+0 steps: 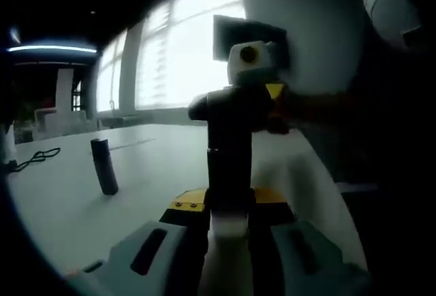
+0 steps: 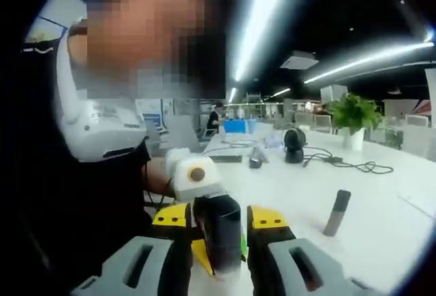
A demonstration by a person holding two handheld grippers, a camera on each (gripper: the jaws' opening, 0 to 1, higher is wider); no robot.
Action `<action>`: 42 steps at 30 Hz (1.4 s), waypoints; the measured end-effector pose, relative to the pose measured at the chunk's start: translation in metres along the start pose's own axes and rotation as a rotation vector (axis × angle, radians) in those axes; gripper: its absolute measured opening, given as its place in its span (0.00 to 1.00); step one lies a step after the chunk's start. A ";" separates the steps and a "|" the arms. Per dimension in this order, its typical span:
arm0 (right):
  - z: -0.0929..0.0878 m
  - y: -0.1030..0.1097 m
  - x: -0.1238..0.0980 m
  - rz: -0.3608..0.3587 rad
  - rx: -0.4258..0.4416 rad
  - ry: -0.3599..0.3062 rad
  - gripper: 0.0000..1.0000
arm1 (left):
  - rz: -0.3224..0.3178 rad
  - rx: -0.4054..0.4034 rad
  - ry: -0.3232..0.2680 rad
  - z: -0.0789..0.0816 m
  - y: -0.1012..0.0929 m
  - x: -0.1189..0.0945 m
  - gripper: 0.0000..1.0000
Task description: Pick up cosmetic bottle twist off cap place on table pick up cap screw tight cap place on table
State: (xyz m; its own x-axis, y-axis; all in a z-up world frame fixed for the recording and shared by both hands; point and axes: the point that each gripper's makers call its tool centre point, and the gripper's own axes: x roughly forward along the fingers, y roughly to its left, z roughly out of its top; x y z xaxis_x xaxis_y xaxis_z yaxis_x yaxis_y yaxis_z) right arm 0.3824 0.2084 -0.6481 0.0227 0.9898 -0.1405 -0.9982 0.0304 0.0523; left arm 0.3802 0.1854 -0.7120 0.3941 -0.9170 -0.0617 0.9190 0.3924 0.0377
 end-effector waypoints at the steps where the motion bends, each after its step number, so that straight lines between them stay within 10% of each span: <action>1: 0.000 -0.001 0.000 0.007 0.000 -0.002 0.25 | -0.001 0.013 -0.005 0.000 0.000 0.000 0.11; 15: -0.006 0.000 0.006 0.063 0.002 0.010 0.15 | 0.003 -0.010 0.004 -0.004 0.008 0.001 0.11; 42: -0.007 -0.002 0.001 -0.387 0.058 -0.059 0.15 | 0.025 -0.001 0.023 -0.005 0.007 0.002 0.10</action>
State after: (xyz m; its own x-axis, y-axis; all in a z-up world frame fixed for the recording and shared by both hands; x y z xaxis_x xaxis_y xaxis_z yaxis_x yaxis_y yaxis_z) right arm 0.3842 0.2082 -0.6554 0.4015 0.9099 -0.1040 -0.9104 0.4089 0.0629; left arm 0.3873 0.1870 -0.7173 0.4170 -0.9050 -0.0836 0.9089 0.4153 0.0380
